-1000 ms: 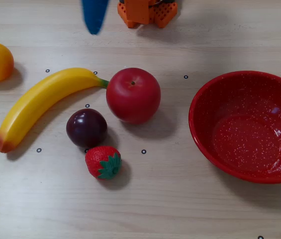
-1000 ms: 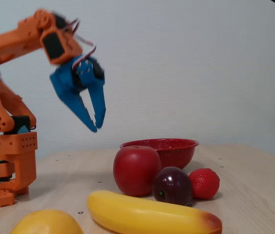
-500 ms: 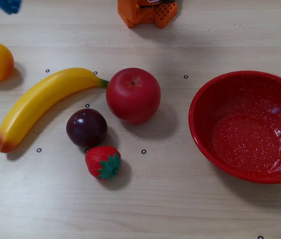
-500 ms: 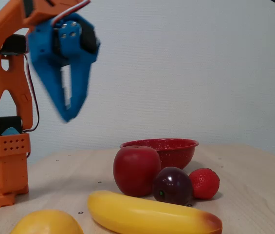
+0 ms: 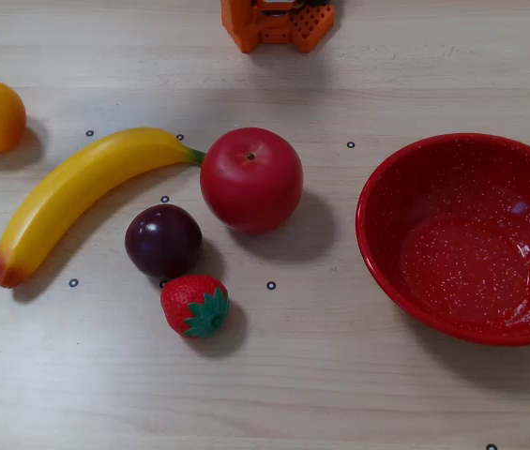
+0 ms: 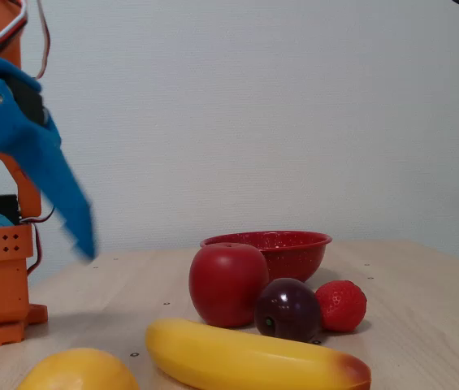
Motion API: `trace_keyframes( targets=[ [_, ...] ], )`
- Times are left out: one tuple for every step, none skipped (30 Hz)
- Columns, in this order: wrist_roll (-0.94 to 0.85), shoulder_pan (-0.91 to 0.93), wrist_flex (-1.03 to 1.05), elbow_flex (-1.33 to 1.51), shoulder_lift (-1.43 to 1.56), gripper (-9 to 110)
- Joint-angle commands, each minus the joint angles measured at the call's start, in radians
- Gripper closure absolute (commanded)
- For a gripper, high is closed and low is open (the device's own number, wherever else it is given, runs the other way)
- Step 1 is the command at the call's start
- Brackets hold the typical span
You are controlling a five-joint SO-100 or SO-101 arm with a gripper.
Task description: Put the peach in the red bowl.
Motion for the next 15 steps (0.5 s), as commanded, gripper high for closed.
trace_keyframes(
  targets=[
    [0.081, -0.035, 0.153, -0.095, 0.032, 54],
    [0.123, -0.044, 0.153, -0.098, 0.014, 50],
    [0.149, -0.048, 0.153, -0.104, -0.002, 50],
    [0.166, -0.049, 0.153, -0.118, -0.020, 50],
    [0.179, -0.049, 0.153, -0.130, -0.034, 49],
    [0.196, -0.049, 0.153, -0.138, -0.048, 49],
    [0.215, -0.051, 0.153, -0.144, -0.058, 48],
    [0.227, -0.051, 0.153, -0.152, -0.069, 48],
    [0.239, -0.051, 0.153, -0.158, -0.081, 48],
    [0.247, -0.048, 0.152, -0.161, -0.092, 48],
    [0.249, -0.044, 0.152, -0.164, -0.103, 48],
    [0.250, -0.040, 0.152, -0.170, -0.117, 48],
    [0.244, -0.034, 0.152, -0.178, -0.130, 48],
    [0.233, -0.025, 0.152, -0.184, -0.144, 48],
    [0.225, -0.017, 0.152, -0.187, -0.155, 48]
  ],
)
